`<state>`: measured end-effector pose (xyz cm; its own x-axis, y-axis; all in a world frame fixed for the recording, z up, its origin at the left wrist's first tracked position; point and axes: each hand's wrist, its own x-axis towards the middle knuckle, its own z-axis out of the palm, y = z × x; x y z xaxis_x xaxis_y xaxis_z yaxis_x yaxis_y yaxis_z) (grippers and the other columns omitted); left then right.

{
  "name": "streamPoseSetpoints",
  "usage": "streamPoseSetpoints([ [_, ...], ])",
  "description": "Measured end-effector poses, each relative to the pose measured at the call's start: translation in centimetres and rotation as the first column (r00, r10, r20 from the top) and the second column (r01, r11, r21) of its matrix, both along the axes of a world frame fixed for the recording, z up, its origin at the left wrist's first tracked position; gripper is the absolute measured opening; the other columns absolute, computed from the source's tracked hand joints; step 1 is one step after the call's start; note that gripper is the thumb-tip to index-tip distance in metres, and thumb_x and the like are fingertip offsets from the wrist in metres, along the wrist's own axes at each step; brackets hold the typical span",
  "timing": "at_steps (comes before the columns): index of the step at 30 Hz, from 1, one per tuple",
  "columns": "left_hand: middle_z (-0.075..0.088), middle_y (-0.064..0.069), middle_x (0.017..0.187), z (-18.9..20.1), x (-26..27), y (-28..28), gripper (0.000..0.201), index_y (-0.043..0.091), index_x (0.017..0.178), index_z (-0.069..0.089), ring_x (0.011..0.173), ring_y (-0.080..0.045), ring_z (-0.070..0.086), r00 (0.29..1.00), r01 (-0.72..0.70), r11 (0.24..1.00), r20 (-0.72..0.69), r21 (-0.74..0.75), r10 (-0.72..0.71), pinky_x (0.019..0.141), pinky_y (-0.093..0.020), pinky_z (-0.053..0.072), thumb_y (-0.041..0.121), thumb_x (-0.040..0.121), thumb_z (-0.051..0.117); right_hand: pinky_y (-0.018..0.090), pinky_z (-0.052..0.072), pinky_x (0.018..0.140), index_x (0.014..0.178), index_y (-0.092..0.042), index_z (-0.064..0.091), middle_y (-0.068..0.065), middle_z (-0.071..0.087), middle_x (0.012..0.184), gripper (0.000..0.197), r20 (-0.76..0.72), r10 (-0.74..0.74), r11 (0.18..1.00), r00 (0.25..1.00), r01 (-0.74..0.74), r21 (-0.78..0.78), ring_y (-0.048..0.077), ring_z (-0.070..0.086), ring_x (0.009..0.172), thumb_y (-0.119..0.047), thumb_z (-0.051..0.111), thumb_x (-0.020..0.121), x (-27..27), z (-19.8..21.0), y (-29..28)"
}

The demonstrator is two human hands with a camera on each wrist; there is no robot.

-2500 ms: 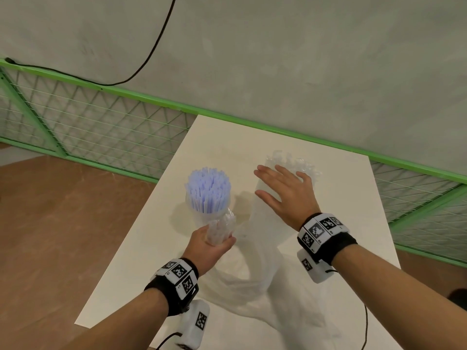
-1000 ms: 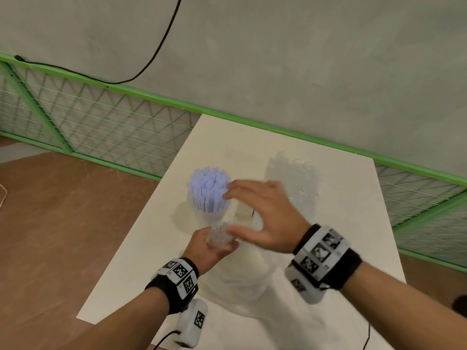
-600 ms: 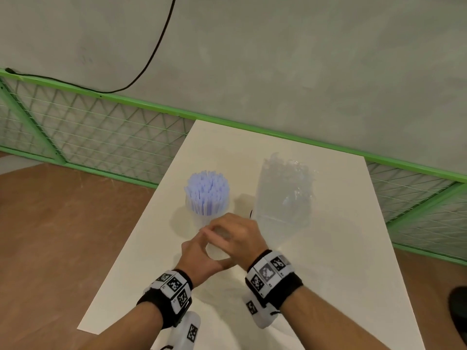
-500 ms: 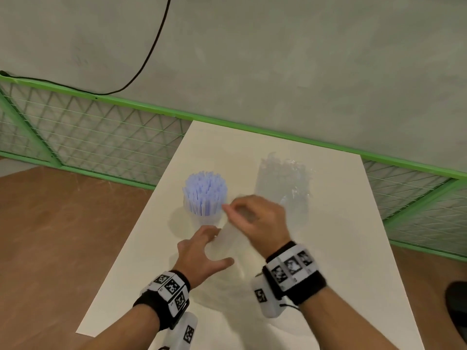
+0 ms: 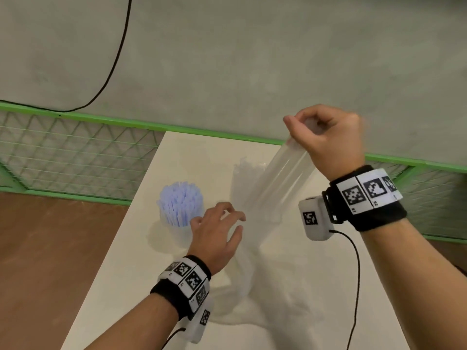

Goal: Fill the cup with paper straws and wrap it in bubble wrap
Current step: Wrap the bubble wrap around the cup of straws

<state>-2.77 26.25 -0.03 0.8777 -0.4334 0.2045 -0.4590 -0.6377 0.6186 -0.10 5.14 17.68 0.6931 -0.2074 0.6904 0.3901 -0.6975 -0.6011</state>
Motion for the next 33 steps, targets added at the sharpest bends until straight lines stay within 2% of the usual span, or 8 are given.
streamPoseSetpoints([
  [4, 0.044, 0.022, 0.118, 0.2, 0.5, -1.0, 0.028, 0.045, 0.113, 0.061, 0.126, -0.005, 0.033, 1.000, 0.020, 0.993, 0.021, 0.116, -0.022, 0.088, -0.032, 0.013, 0.044, 0.094, 0.040, 0.031, 0.047, 0.054, 0.072, -0.014, 0.072, 0.010, 0.066, 0.061, 0.018, -0.010, -0.001, 1.000, 1.000, 0.001, -0.021, 0.025, 0.057, 0.055, -0.029, 0.075, 0.083, 0.8, -1.0, 0.4],
  [11, 0.053, 0.022, 0.111, 0.8, 1.6, -0.9, 0.022, 0.044, 0.110, 0.064, 0.117, -0.001, 0.040, 0.998, -0.014, 0.996, -0.063, 0.092, 0.019, 0.086, -0.030, 0.012, 0.038, 0.099, 0.047, 0.008, 0.034, 0.055, 0.072, -0.010, 0.072, 0.000, 0.062, 0.057, 0.019, -0.057, 0.051, 0.994, 0.997, -0.056, -0.089, 0.001, 0.044, 0.050, -0.024, 0.076, 0.084, 1.2, -3.1, 0.2],
  [17, 0.059, 0.021, 0.102, 1.3, 2.0, -0.9, 0.012, 0.039, 0.102, 0.062, 0.104, -0.003, 0.051, 0.990, -0.088, 0.996, -0.108, -0.026, 0.085, 0.085, -0.030, 0.018, 0.031, 0.094, 0.056, 0.028, 0.053, 0.062, 0.078, -0.011, 0.072, -0.003, 0.070, 0.071, 0.022, -0.059, 0.133, 0.926, 0.989, -0.145, -0.348, 0.011, 0.063, 0.063, -0.030, 0.072, 0.087, 1.3, -8.5, 0.9],
  [21, 0.059, 0.015, 0.109, 1.7, 2.1, -1.2, 0.022, 0.028, 0.113, 0.060, 0.106, -0.008, 0.055, 0.991, -0.105, 0.978, -0.100, -0.182, 0.088, 0.100, -0.034, 0.030, 0.021, 0.092, 0.061, 0.038, 0.056, 0.075, 0.089, -0.014, 0.074, 0.000, 0.074, 0.089, 0.027, -0.050, 0.145, 0.836, 0.988, -0.149, -0.528, 0.021, 0.070, 0.094, -0.037, 0.060, 0.094, 0.5, -13.4, 1.2],
  [25, 0.049, 0.012, 0.125, 2.0, 1.9, -1.6, 0.042, 0.021, 0.130, 0.050, 0.117, -0.008, 0.048, 0.996, -0.083, 0.961, -0.063, -0.262, 0.069, 0.107, -0.041, 0.035, 0.010, 0.090, 0.059, 0.042, 0.047, 0.096, 0.117, -0.015, 0.068, -0.002, 0.068, 0.121, 0.041, -0.196, 0.113, 0.774, 0.974, -0.210, -0.597, 0.024, 0.054, 0.128, -0.043, 0.042, 0.102, -0.1, -14.8, 1.1],
  [27, 0.041, 0.009, 0.140, 2.2, 1.5, -1.6, 0.057, 0.023, 0.141, 0.040, 0.128, -0.005, 0.038, 1.000, -0.024, 0.966, 0.013, -0.256, 0.028, 0.109, -0.035, 0.029, 0.008, 0.089, 0.056, 0.044, 0.036, 0.108, 0.135, -0.017, 0.056, -0.003, 0.054, 0.142, 0.049, -0.264, 0.085, 0.746, 0.961, -0.237, -0.622, 0.022, 0.036, 0.142, -0.048, 0.037, 0.102, -0.5, -13.7, 0.9],
  [30, 0.023, 0.005, 0.160, 3.0, 0.8, -1.8, 0.075, 0.024, 0.153, 0.020, 0.143, -0.001, 0.018, 0.981, 0.104, 0.986, 0.177, -0.127, -0.081, 0.112, -0.022, 0.015, 0.008, 0.087, 0.052, 0.042, 0.019, 0.117, 0.148, -0.015, 0.038, -0.002, 0.028, 0.159, 0.060, -0.280, 0.019, 0.810, 0.960, -0.179, -0.558, 0.016, 0.014, 0.150, -0.049, 0.038, 0.099, -3.1, -12.5, 1.1],
  [33, 0.012, 0.004, 0.164, 3.1, 0.5, -2.4, 0.078, 0.021, 0.155, 0.014, 0.148, -0.005, 0.013, 0.957, 0.154, 0.986, 0.240, 0.063, -0.165, 0.120, -0.033, 0.015, 0.010, 0.087, 0.050, 0.038, 0.016, 0.118, 0.151, -0.012, 0.032, 0.001, 0.022, 0.161, 0.063, -0.293, -0.093, 0.833, 0.952, -0.086, -0.546, 0.017, 0.010, 0.151, -0.043, 0.042, 0.097, -5.9, -13.2, 1.8],
])
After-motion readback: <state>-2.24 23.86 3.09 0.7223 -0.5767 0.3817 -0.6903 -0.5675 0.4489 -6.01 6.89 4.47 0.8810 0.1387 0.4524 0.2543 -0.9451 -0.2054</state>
